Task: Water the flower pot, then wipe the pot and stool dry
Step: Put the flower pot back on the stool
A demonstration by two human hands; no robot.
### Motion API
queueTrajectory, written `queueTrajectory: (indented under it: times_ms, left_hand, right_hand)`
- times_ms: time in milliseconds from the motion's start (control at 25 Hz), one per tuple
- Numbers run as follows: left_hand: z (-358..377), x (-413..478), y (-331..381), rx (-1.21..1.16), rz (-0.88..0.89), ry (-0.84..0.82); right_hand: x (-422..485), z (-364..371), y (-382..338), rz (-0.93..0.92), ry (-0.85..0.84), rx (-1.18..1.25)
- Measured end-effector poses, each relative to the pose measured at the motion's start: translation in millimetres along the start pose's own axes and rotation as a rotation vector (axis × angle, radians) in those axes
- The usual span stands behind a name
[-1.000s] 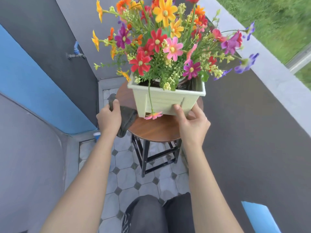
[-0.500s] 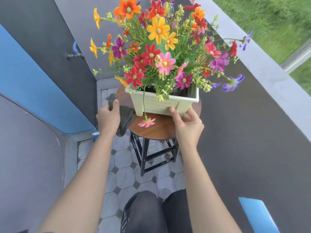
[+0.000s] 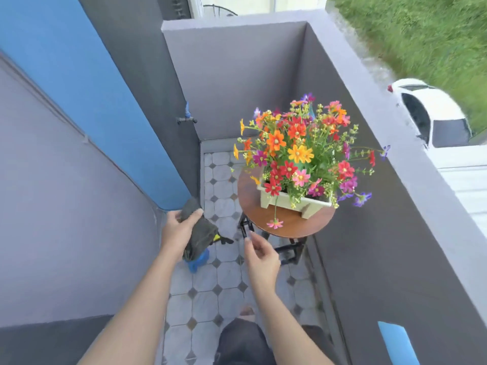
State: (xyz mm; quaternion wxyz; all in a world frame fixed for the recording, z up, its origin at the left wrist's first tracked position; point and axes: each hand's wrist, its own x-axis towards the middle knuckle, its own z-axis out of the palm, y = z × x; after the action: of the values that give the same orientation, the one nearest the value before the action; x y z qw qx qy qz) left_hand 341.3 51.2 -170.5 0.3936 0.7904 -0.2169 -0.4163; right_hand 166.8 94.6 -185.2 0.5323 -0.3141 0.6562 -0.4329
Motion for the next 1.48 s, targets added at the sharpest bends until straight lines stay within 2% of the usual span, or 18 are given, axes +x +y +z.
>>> queueTrajectory:
  times_ms: [160, 240, 320, 400, 560, 680, 800, 960, 1040, 1240, 1360, 1480]
  left_hand:
    - [-62.0, -7.2, 42.1, 0.012, -0.011, 0.037]
    - [-82.9, -16.6, 68.0, -0.118, -0.006, 0.001]
    - [-93.1, -27.6, 91.1, -0.228, 0.013, -0.069]
    - [-101.0, -36.4, 109.7, -0.241, 0.077, -0.140]
    - [-118.4, -51.2, 148.8, 0.003, 0.341, -0.211]
    - [-128.1, -62.1, 192.0, 0.154, 0.534, -0.168]
    - [-123.5, -67.1, 239.9, 0.157, 0.621, -0.169]
    - [-83.4, -74.1, 296.7, 0.087, 0.719, -0.328]
    - [-48.6, -85.0, 317.3, 0.056, 0.792, -0.461]
    - [68.7, -137.9, 331.4, 0.009, 0.943, -0.775]
    - [142.3, -165.8, 307.0, 0.080, 0.995, -0.931]
    - [220.0, -191.4, 257.9, 0.245, 1.001, -1.085]
  right_hand:
    - [-14.4, 52.5, -54.3, -0.081, -0.283, -0.170]
    - [-14.2, 74.0, -84.3, -0.119, -0.421, -0.265]
    - [-6.2, 90.1, -111.5, -0.061, -0.561, -0.282]
    - [1.2, 103.6, -136.7, -0.056, -0.687, -0.248]
    - [8.8, 116.0, -184.6, -0.322, -0.754, -0.347]
    - [8.3, 108.6, -223.6, -0.515, -0.695, -0.389]
    - [3.7, 86.0, -270.8, -0.684, -0.618, -0.381]
    - [1.2, 28.7, -334.8, -0.905, -0.379, -0.476]
    - [2.5, -10.6, -358.9, -0.964, -0.257, -0.495]
    - [4.6, -136.2, -358.4, -0.897, 0.095, -0.550]
    - [1.0, -207.5, -314.3, -0.786, 0.253, -0.576]
    - [-2.8, -275.9, -251.9, -0.583, 0.389, -0.539]
